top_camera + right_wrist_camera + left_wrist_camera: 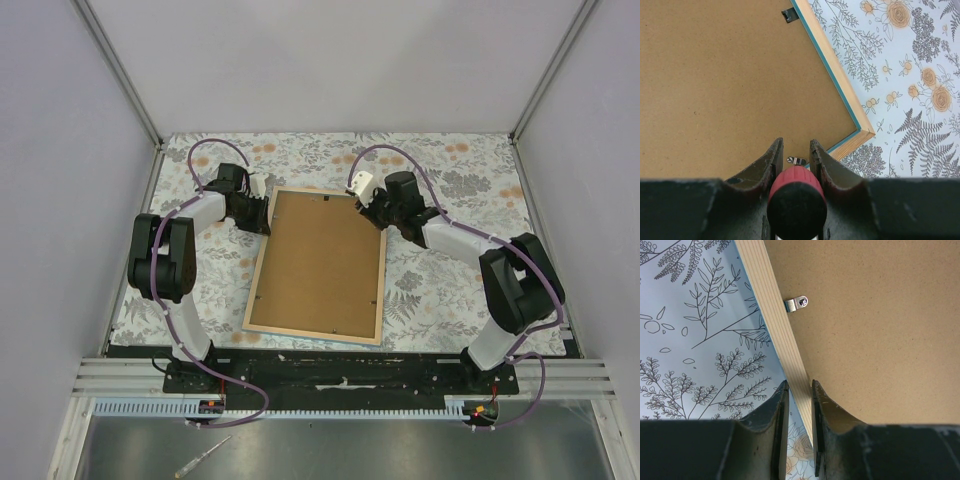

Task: Take the photo out of the frame
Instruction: Release the photo frame item from the photo frame.

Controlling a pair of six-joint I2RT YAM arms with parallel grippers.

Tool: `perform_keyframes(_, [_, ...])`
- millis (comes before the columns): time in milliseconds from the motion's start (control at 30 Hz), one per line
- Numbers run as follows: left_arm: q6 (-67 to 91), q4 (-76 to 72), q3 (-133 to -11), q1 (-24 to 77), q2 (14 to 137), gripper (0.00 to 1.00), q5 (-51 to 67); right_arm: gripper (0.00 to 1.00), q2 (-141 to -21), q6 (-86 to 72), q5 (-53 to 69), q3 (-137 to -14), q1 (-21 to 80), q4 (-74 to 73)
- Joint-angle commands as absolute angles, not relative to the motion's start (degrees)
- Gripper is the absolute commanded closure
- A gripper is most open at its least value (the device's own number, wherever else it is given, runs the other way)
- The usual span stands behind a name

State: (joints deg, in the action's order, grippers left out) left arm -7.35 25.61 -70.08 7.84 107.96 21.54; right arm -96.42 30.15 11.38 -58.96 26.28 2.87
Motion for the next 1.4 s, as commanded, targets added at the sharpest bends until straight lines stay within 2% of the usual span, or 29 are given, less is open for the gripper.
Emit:
perform_keyframes(0, [-7.12, 25.75, -70.4, 7.91, 109.6, 0.98, 22.32, 1.0, -96.94, 29.88, 9.76, -60.03, 26.37, 6.06])
perform_keyframes(500, [-7.12, 25.75, -70.4, 7.91, 109.86, 0.98, 22.32, 1.0, -98.0, 30.67, 10.02, -61.7, 27.24, 3.25])
perform_keyframes(700, [-7.03, 25.75, -70.49, 7.91, 109.86, 0.98, 22.32, 1.0, -96.16, 31.11, 9.58, -57.67, 27.95, 11.05])
perform_keyframes(967, [-7.12, 25.75, -70.49, 7.91, 109.86, 0.98, 22.24, 1.0, -96.24, 33.22, 7.91, -57.39, 29.79, 11.17])
perform_keyframes(1167, [-7.03, 25.75, -70.58, 7.91, 110.04, 0.98, 22.41, 1.0, -91.59, 35.85, 3.43, -59.33, 29.79, 7.39])
perform_keyframes(1233, [-7.03, 25.93, -70.58, 7.91, 109.95, 0.98, 22.41, 1.0, -88.43, 36.12, 4.74, -59.67, 29.79, 4.59])
perform_keyframes(1367, [-7.12, 26.19, -70.75, 7.91, 109.08, 0.98, 22.5, 1.0, -82.55, 34.81, 12.46, -62.92, 29.79, -10.6])
